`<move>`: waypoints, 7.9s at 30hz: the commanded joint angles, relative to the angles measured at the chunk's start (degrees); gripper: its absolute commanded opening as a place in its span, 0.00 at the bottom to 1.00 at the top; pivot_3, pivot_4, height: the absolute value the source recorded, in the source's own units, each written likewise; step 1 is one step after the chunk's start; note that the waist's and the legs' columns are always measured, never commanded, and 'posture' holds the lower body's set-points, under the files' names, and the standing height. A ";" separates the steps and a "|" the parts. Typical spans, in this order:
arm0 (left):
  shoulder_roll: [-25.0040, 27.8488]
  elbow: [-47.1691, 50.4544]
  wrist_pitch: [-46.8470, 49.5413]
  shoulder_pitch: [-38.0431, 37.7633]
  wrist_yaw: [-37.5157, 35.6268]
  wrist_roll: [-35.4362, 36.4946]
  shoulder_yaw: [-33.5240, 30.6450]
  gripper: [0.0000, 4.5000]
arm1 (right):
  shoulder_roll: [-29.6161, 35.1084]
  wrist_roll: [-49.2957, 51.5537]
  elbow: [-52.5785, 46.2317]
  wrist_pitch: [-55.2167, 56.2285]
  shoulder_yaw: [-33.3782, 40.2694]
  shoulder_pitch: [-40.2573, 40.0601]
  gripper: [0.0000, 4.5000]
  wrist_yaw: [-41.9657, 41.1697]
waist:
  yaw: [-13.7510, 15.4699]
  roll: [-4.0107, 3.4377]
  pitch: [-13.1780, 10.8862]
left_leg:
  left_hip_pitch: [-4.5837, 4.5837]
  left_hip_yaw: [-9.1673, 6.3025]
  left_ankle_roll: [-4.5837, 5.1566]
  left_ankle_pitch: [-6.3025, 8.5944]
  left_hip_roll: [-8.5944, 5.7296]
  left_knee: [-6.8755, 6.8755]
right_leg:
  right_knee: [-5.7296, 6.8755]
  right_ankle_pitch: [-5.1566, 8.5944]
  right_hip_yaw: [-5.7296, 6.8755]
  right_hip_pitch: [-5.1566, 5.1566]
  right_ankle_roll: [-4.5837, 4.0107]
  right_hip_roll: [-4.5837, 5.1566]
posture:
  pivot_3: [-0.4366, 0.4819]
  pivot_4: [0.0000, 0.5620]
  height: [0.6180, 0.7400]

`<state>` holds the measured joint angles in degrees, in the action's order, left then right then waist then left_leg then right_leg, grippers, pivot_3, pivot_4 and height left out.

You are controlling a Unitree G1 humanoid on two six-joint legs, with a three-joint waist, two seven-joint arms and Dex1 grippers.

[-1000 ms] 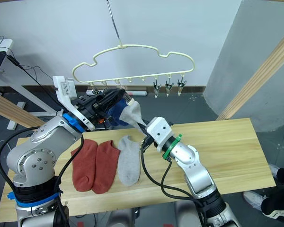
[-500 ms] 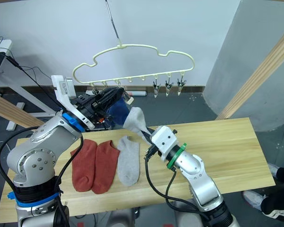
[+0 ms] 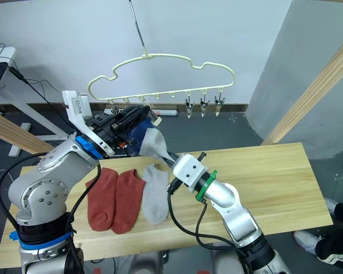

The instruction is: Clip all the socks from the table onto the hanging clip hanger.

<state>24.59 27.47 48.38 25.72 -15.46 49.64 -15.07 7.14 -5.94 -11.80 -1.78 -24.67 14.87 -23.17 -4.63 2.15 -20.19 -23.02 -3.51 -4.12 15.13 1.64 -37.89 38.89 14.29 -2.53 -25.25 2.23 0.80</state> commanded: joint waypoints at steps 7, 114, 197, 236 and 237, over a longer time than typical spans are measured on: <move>0.38 1.84 -0.52 0.82 -0.01 2.31 -0.03 0.11 | -1.73 0.74 0.51 1.87 0.99 1.39 0.00 0.21 | 0.01 0.00 0.00 | 0.00 -0.01 0.00 0.00 0.00 0.00 | 0.00 -0.01 0.00 0.00 -0.02 0.01 | 0.38 0.60 1.00; 1.91 2.55 -0.88 -0.33 0.25 6.00 -0.62 0.11 | -2.29 8.70 -0.89 -1.24 4.51 1.10 0.00 -4.10 | 0.15 0.01 0.01 | -0.01 -0.03 0.00 0.00 -0.01 -0.05 | 0.07 -0.05 0.03 0.01 -0.07 0.03 | 0.39 0.56 1.00; 2.31 2.38 -0.88 -0.55 -0.26 6.65 -0.57 0.11 | -0.32 7.96 -0.91 1.12 4.08 1.15 0.00 -4.94 | 0.23 0.02 0.02 | 0.00 -0.04 0.00 0.00 -0.01 -0.08 | 0.12 -0.06 0.04 0.01 -0.09 0.03 | 0.39 0.56 1.00; 8.36 6.01 -1.37 -5.86 0.02 8.65 -1.50 0.72 | 0.04 5.94 5.48 0.81 3.02 5.07 0.31 -5.76 | 1.47 0.07 0.11 | 0.02 -0.07 -0.01 -0.01 0.00 -0.11 | 0.16 -0.10 0.09 0.02 -0.16 0.04 | 0.44 0.53 1.00; 8.49 6.24 -1.57 -6.43 -0.18 8.55 -1.55 0.72 | 0.79 5.51 5.04 0.67 2.93 4.70 0.40 -6.00 | 1.55 0.07 0.12 | 0.02 -0.07 -0.01 -0.01 0.00 -0.11 | 0.16 -0.10 0.09 0.02 -0.16 0.04 | 0.44 0.53 1.00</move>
<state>32.47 31.28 48.16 20.03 -14.73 58.32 -15.54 7.52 0.28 -4.68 -1.39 -21.62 19.92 -28.54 -3.07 2.23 -20.07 -23.00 -3.58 -4.13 15.12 1.63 -38.01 39.05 14.18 -2.44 -25.23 2.07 0.85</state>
